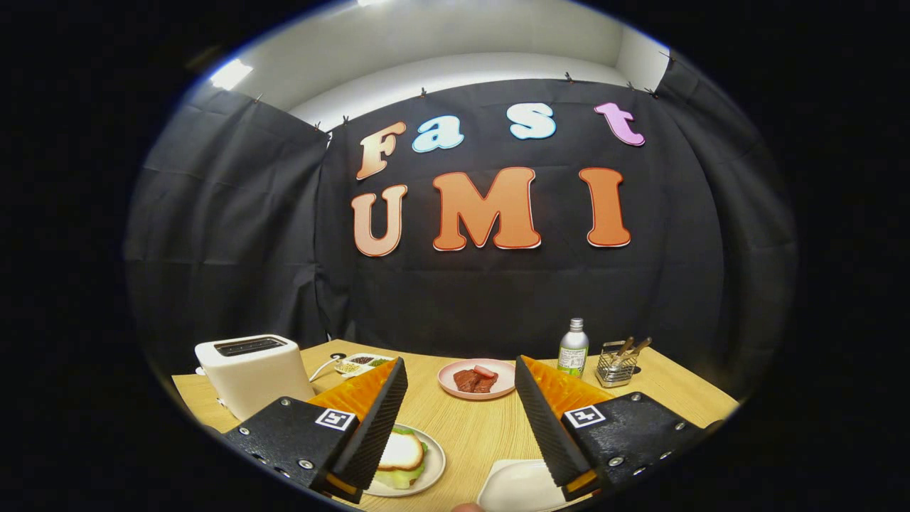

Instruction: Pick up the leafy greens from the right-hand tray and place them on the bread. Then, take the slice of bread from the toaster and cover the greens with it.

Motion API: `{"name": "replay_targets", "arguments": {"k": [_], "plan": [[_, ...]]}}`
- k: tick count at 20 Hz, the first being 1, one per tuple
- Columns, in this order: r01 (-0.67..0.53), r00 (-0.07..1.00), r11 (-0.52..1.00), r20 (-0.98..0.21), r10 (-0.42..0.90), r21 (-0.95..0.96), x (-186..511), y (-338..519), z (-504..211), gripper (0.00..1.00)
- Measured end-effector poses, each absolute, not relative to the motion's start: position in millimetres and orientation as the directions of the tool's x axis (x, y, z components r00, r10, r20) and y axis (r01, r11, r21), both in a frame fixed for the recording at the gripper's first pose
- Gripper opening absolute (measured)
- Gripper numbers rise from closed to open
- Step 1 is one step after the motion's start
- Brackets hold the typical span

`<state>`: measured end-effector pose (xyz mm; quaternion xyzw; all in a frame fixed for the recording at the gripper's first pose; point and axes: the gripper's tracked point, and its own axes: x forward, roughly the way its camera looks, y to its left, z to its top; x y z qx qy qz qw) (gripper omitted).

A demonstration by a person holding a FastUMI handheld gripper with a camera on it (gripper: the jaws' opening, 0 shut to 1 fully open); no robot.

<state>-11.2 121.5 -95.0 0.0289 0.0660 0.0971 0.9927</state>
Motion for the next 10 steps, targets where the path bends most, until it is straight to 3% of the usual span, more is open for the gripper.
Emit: {"name": "replay_targets", "arguments": {"k": [10], "plan": [[-0.202, 0.971, 0.977, -0.116, 0.208, 0.062, -14.7, 127.2, -90.4, 0.91]]}}
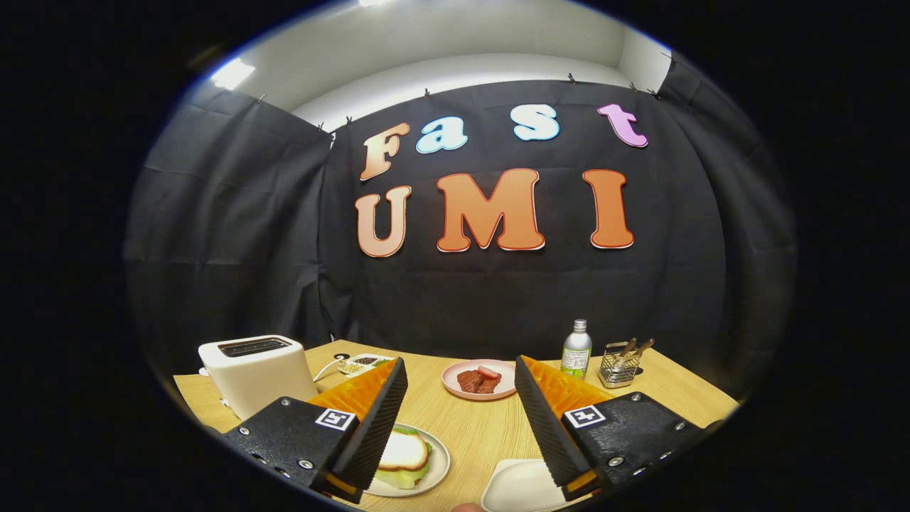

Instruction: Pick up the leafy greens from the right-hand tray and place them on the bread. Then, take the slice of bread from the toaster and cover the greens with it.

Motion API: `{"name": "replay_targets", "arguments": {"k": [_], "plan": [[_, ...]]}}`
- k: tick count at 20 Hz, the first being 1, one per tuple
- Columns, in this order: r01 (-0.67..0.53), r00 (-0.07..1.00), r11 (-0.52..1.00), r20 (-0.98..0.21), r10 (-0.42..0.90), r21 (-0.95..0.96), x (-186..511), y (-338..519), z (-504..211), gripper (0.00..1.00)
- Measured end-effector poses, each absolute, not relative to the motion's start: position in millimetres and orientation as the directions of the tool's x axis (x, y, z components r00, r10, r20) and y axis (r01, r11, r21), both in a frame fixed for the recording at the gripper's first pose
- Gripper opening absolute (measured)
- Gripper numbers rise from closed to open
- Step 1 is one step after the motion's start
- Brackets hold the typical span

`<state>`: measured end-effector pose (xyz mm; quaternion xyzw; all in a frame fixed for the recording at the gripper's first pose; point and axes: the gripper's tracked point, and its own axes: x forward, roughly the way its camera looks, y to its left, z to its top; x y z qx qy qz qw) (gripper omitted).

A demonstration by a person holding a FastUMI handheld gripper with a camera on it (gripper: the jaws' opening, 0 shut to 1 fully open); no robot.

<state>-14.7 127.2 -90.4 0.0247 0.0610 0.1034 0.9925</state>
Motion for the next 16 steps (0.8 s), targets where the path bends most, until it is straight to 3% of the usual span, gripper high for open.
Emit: {"name": "replay_targets", "arguments": {"k": [16], "plan": [[-0.202, 0.971, 0.978, -0.115, 0.208, 0.059, -14.5, 124.7, -91.6, 0.91]]}}
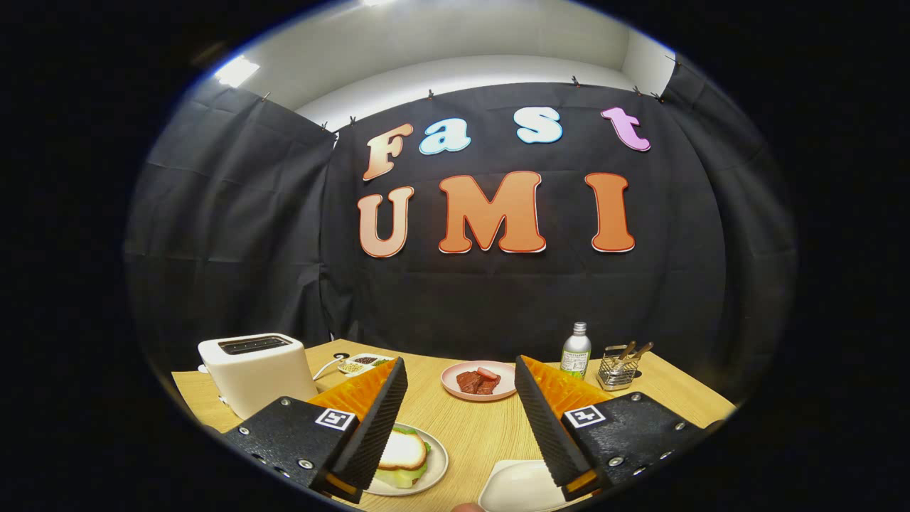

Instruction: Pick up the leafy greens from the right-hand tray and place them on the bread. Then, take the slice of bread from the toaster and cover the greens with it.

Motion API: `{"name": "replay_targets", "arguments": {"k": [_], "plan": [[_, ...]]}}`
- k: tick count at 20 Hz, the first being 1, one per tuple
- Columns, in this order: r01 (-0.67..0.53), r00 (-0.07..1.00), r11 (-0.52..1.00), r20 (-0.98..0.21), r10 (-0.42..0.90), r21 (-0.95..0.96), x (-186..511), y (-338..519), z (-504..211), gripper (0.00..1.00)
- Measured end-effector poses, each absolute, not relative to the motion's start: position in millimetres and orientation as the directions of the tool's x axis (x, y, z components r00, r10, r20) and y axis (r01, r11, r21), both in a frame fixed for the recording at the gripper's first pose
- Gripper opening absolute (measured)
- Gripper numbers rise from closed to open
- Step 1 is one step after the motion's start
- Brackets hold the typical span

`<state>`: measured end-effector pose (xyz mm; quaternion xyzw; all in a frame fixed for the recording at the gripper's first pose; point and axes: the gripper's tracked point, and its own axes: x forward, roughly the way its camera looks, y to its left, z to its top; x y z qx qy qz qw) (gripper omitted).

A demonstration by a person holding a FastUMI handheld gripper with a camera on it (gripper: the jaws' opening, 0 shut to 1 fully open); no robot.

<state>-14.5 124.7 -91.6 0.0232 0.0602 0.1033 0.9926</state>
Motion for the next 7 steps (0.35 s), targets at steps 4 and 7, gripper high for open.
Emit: {"name": "replay_targets", "arguments": {"k": [4, 7], "plan": [[-0.198, 0.972, 0.978, -0.114, 0.203, 0.060, -13.8, 122.9, -92.9, 0.91], [-0.183, 0.978, 0.982, -0.094, 0.187, 0.053, -14.1, 117.9, -86.9, 0.91]]}}
